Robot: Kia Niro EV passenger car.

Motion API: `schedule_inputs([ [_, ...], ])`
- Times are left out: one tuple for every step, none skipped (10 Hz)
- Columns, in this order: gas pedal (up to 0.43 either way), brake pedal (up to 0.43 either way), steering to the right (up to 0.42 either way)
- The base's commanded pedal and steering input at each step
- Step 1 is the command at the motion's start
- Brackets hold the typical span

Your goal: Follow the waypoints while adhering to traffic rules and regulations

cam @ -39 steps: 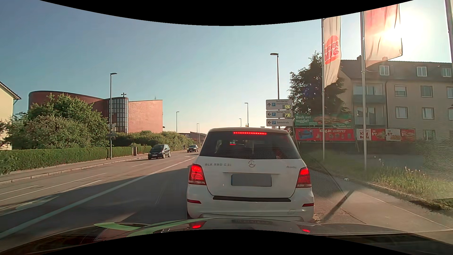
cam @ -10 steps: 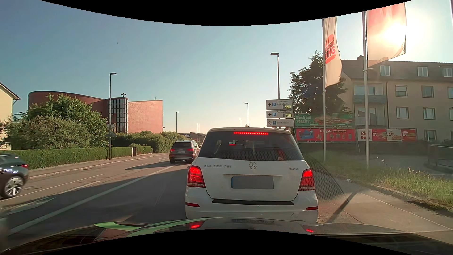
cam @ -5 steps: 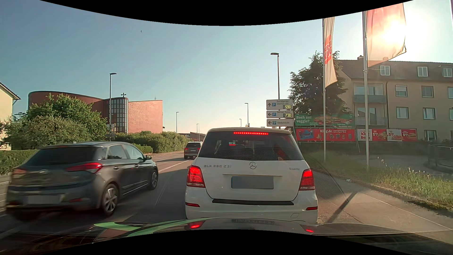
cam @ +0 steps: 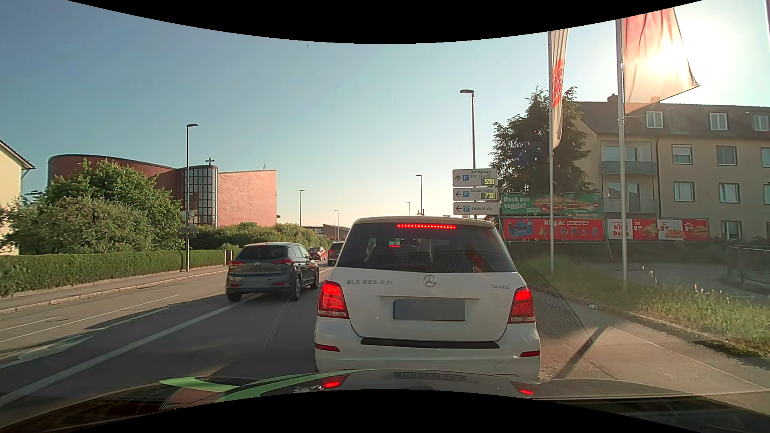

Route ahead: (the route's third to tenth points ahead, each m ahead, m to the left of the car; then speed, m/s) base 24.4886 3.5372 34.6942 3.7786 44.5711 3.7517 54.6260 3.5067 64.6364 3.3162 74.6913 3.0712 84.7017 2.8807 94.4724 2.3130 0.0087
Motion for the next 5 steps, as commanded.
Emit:
schedule_inputs([
  [0.000, 0.280, -0.003],
  [0.000, 0.280, -0.003],
  [0.000, 0.280, -0.003],
  [0.000, 0.280, -0.003],
  [0.000, 0.280, -0.003],
])
